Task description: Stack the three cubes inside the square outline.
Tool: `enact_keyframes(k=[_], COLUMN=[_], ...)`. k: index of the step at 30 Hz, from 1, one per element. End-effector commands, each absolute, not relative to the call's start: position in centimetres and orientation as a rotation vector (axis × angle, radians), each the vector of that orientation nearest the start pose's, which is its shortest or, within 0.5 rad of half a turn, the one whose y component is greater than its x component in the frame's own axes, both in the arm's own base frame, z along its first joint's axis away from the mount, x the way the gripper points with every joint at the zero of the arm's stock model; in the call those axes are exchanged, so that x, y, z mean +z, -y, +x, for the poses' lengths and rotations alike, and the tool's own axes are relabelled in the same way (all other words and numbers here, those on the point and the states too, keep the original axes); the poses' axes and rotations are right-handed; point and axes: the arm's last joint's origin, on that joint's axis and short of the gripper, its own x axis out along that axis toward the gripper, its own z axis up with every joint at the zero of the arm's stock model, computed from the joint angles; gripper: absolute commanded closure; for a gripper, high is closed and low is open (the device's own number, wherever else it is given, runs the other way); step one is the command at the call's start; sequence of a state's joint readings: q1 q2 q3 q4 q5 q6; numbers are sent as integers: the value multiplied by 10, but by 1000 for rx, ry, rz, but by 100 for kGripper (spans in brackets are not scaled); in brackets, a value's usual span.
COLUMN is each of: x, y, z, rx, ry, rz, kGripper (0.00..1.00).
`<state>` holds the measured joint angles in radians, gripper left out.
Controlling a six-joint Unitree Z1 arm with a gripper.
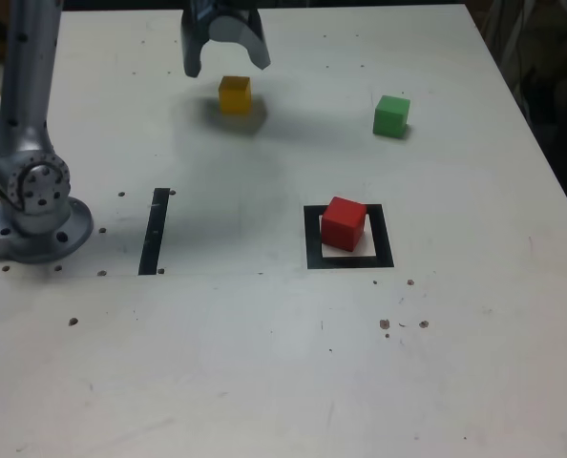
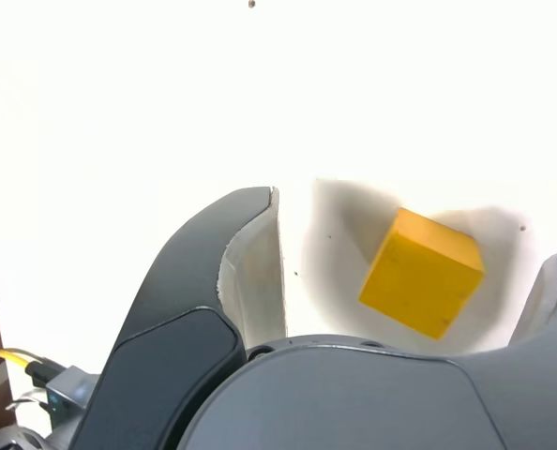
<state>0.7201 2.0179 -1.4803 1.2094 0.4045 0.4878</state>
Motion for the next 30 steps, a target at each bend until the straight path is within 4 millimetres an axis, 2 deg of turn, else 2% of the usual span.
enact_keyframes(k=[1,6,15,30], x=[236,224,214,209], y=[-245,-248,-251,-256], z=[251,257,258,253], rx=[322,235,113,80], ry=[-1937,-1932,-1899,-1896], rz=[33,32,45,61], kGripper=[5,9,23,41])
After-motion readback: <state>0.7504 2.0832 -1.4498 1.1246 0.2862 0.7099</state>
